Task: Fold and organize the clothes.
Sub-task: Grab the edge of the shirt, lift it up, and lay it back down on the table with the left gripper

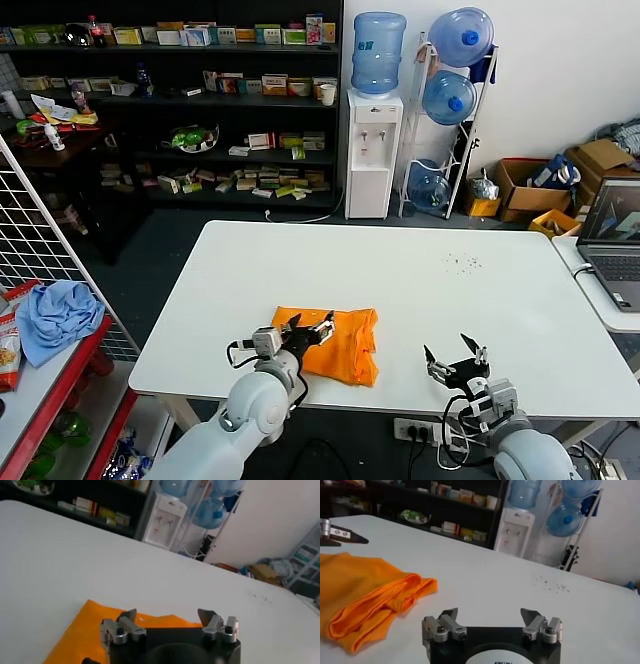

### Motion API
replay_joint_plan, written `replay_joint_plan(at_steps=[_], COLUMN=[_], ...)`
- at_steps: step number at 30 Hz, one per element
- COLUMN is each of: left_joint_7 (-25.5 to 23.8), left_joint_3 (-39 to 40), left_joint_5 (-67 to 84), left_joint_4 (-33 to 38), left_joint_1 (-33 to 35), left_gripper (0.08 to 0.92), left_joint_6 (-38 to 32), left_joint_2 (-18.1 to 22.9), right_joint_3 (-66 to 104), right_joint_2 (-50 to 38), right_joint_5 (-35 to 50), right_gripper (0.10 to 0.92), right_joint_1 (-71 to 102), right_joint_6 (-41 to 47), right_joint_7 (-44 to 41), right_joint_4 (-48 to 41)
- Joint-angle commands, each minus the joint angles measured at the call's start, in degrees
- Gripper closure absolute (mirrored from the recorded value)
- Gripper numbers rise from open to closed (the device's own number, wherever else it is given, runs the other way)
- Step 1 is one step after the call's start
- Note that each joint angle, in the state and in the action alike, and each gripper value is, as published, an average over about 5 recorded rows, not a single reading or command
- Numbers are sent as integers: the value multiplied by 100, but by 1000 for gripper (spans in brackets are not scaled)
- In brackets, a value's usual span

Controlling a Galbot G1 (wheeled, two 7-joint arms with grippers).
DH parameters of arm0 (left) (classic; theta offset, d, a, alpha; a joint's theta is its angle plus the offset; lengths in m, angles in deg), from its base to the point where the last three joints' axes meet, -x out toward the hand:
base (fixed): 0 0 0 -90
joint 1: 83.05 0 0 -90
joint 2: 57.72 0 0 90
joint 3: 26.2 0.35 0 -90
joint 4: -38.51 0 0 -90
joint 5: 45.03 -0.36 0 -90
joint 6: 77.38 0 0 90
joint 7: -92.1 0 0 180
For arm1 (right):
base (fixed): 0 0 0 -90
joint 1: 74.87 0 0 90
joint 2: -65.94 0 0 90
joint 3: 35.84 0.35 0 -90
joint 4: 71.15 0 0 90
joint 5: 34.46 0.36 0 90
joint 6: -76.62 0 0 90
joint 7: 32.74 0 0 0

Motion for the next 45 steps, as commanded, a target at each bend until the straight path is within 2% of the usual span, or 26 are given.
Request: replay_joint_plan(at_steps=[1, 7, 11, 19, 26, 38, 41, 45], left_joint_7=[-1691, -2288, -2496, -2715, -2789, -2921, -2940, -2960], left_joint_3=[-839, -1087, -1088, -967, -843, -774, -765, -757], left_joint_5=[-233, 79, 353, 667, 483, 282, 249, 224], left_joint_4=[-121, -535, -567, -638, -1055, -1124, -1085, -1005], left_joint_1=[386, 355, 320, 216, 59, 39, 42, 93], left_gripper=[178, 177, 177, 177, 177, 177, 212, 319], left_joint_6=[229, 467, 503, 575, 614, 700, 685, 678], left_joint_2=[-1795, -1687, -1571, -1273, -1012, -902, -909, -916], right_joint_3=[-21, 3, 49, 99, 98, 107, 101, 101], right_joint_2=[-4, -48, -70, -73, -95, -144, -140, -148], right_joint_5=[-33, -20, 0, 17, 31, 91, 96, 116], right_gripper=[203, 203, 203, 203, 203, 203, 203, 203], right_joint_1=[17, 35, 79, 129, 136, 116, 112, 130], right_joint_6=[-39, -63, -75, -96, -90, -75, -71, -60], right_joint_7=[-85, -141, -153, -168, -166, -152, -147, -139], right_joint_4=[-68, -95, -86, -73, -61, -23, -6, 21])
